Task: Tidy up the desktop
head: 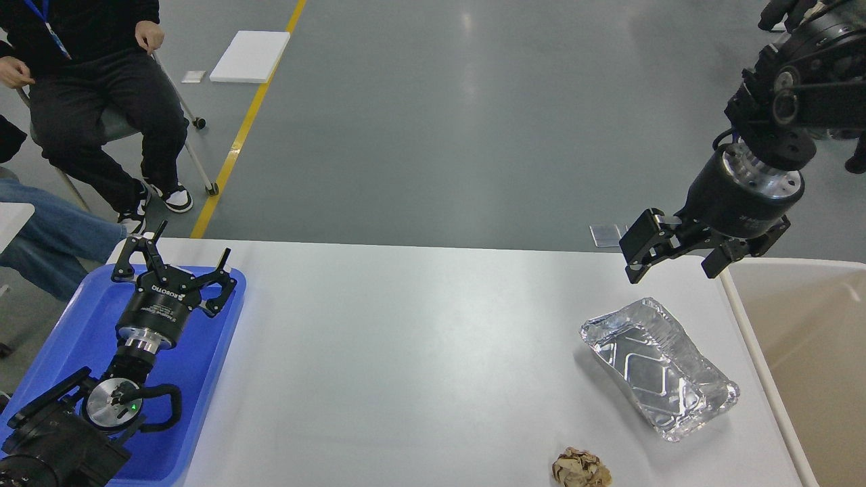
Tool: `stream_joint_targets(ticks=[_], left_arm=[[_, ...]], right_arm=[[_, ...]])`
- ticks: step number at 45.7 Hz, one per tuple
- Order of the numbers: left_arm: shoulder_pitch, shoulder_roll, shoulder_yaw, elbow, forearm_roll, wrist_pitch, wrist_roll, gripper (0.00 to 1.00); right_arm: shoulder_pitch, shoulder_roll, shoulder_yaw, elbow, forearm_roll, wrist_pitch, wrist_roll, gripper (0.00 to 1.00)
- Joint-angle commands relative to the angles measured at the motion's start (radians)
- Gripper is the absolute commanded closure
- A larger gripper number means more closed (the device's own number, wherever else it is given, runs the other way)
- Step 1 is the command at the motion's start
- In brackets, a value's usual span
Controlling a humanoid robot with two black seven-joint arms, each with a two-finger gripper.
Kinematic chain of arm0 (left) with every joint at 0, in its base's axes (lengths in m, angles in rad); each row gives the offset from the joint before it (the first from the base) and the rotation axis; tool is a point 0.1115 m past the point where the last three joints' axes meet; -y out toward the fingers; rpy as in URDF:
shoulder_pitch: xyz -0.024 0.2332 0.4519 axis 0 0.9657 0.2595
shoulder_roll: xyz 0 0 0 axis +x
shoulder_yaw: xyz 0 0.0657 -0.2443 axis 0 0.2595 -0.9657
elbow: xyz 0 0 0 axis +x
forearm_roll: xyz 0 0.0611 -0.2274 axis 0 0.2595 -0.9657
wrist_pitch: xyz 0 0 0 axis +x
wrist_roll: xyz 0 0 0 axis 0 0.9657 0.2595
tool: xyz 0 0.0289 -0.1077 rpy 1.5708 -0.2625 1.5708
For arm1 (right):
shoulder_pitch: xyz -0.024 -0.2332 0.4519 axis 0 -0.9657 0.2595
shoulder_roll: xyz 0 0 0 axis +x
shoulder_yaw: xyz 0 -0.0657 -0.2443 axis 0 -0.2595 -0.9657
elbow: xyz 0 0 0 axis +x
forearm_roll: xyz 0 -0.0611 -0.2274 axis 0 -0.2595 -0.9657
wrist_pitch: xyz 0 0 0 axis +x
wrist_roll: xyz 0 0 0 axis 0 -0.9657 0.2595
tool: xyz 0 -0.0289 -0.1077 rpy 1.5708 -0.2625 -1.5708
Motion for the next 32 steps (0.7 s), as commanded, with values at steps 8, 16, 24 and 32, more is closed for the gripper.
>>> stream_joint_targets(ticks=[8,16,24,32], left_arm=[[0.000,0.000,0.000,0.000,0.001,-0.002,0.000,0.01],[0.001,0.000,0.000,0.000,-0.001,0.000,0.000,0.01],[0.001,0.000,0.000,0.000,0.001,0.000,0.000,0.01],[0.000,0.000,0.000,0.000,-0.001,-0.002,0.000,0.01]], right_arm=[[0.002,0.004,-0.002,0.000,0.000,0.000,0.000,0.00],[-0.003,0.009,0.000,0.000,0.000,0.000,0.000,0.00],[-0.006,0.009,-0.002,0.000,0.000,0.000,0.000,0.00],[0.006,0.004,0.000,0.000,0.000,0.000,0.000,0.00]])
